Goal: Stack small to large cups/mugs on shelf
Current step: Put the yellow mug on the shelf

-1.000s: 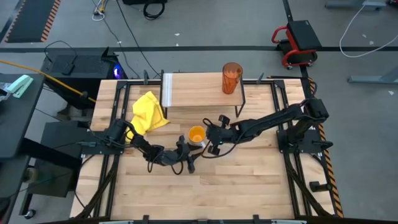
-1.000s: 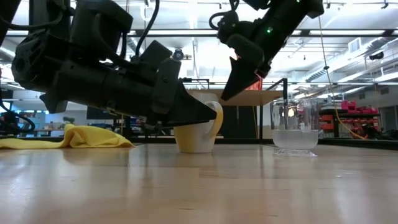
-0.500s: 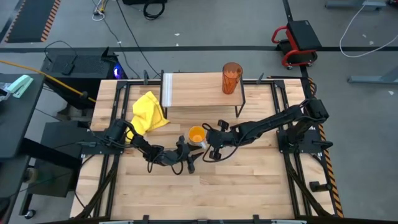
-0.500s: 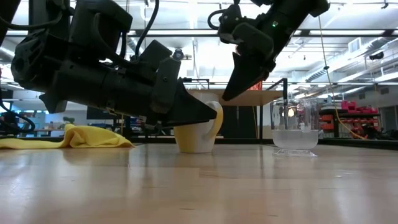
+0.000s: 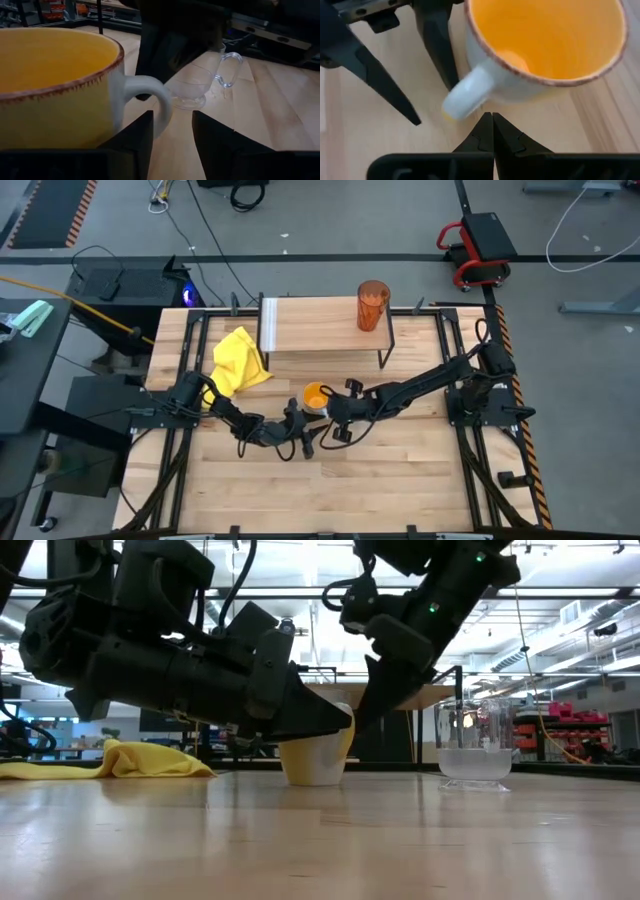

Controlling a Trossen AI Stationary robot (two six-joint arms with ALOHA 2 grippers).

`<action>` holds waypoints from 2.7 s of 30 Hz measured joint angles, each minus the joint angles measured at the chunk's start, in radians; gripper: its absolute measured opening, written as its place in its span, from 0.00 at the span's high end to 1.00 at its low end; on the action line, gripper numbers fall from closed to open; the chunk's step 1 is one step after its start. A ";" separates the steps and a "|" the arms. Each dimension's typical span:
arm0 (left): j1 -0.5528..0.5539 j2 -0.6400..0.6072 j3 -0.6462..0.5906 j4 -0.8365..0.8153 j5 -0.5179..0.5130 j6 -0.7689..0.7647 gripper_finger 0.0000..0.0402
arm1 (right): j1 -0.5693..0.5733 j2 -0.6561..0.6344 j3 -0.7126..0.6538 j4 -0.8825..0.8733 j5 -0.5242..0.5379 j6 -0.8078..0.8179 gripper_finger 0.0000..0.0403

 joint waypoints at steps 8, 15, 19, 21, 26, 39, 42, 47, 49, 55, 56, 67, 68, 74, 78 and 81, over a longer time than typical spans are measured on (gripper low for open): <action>0.004 0.000 0.000 0.001 -0.016 0.025 0.65 | 0.006 0.001 0.000 0.036 0.000 -0.007 1.00; 0.027 0.000 0.000 0.001 -0.009 0.018 0.64 | 0.009 0.001 0.000 0.048 -0.011 -0.013 1.00; 0.030 0.000 0.000 0.000 0.035 0.017 0.65 | 0.017 0.001 0.000 0.054 -0.016 -0.013 1.00; 0.029 0.000 0.000 0.000 0.047 0.017 0.65 | 0.017 0.001 0.000 0.055 -0.016 -0.019 1.00; 0.030 0.000 0.000 0.001 0.050 0.013 0.65 | 0.017 0.001 0.000 0.074 -0.016 -0.032 1.00; 0.036 0.000 0.000 0.000 0.051 0.017 0.71 | 0.034 0.000 0.000 0.084 -0.036 -0.064 1.00; 0.035 0.000 0.000 -0.001 0.053 0.017 0.73 | 0.043 0.000 0.000 0.087 -0.034 -0.069 1.00; 0.035 0.000 0.001 -0.002 0.052 0.017 0.75 | 0.043 0.000 0.000 0.086 -0.034 -0.070 1.00; 0.035 0.000 0.001 -0.002 0.051 0.014 0.77 | 0.043 0.000 0.000 0.084 -0.034 -0.073 1.00; 0.036 0.000 0.001 -0.003 0.046 0.011 0.83 | 0.068 -0.053 0.000 -0.011 -0.004 -0.065 1.00; 0.036 0.000 0.001 -0.003 0.044 0.012 0.84 | 0.079 -0.071 0.000 -0.030 0.019 -0.060 1.00; 0.040 0.000 0.002 -0.006 0.033 0.003 0.85 | 0.271 -0.270 0.000 -0.190 0.242 0.050 1.00; 0.040 0.000 0.002 -0.006 0.034 0.003 0.86 | 0.292 -0.281 0.000 -0.212 0.265 0.070 1.00; 0.040 -0.001 0.002 -0.012 0.033 0.019 0.88 | 0.439 -0.315 0.000 -0.335 0.414 0.213 1.00; 0.040 -0.002 0.002 -0.027 0.035 0.054 0.88 | 0.552 -0.302 0.000 -0.341 0.510 0.301 1.00; 0.039 -0.002 0.001 -0.038 0.035 0.117 0.88 | 0.634 -0.275 0.000 -0.344 0.590 0.353 1.00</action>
